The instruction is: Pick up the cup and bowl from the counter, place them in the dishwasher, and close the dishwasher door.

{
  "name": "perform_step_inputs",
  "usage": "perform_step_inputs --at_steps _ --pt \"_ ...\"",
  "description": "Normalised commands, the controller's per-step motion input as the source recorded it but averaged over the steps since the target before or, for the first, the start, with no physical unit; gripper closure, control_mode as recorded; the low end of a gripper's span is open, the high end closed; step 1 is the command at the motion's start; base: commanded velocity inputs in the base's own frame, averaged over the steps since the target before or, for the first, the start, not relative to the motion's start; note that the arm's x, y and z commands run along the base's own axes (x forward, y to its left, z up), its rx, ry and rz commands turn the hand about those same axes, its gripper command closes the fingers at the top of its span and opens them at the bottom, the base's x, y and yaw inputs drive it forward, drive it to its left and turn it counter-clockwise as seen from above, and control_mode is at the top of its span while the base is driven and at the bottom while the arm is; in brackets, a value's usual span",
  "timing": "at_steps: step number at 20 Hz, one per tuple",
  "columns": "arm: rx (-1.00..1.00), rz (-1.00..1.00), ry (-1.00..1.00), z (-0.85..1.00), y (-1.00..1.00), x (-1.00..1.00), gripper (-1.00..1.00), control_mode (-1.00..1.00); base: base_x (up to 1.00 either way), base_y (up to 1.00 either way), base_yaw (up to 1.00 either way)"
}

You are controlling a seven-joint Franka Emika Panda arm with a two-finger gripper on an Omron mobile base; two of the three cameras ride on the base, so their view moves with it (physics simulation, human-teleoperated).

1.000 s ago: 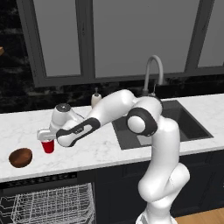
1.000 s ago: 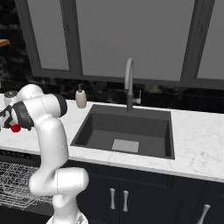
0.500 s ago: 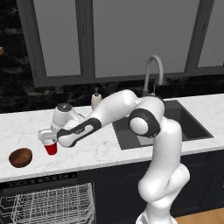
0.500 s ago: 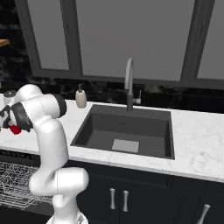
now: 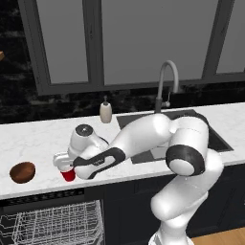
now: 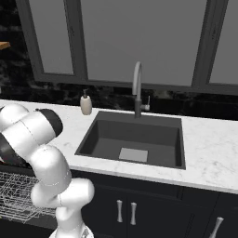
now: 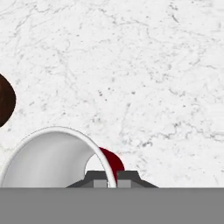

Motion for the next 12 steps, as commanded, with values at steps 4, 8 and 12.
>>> perform_step_inputs --at_steps 4,8,12 --pt "0.00 0.00 0.00 0.04 -0.39 -0.99 1.00 -1.00 0.00 0.00 0.00" --pt "0.00 0.00 0.00 0.00 -0.03 -0.99 1.00 -1.00 0.00 0.00 0.00" --pt "-0.11 0.00 0.09 0.00 0.15 -0.66 1.00 -1.00 0.00 0.00 0.00"
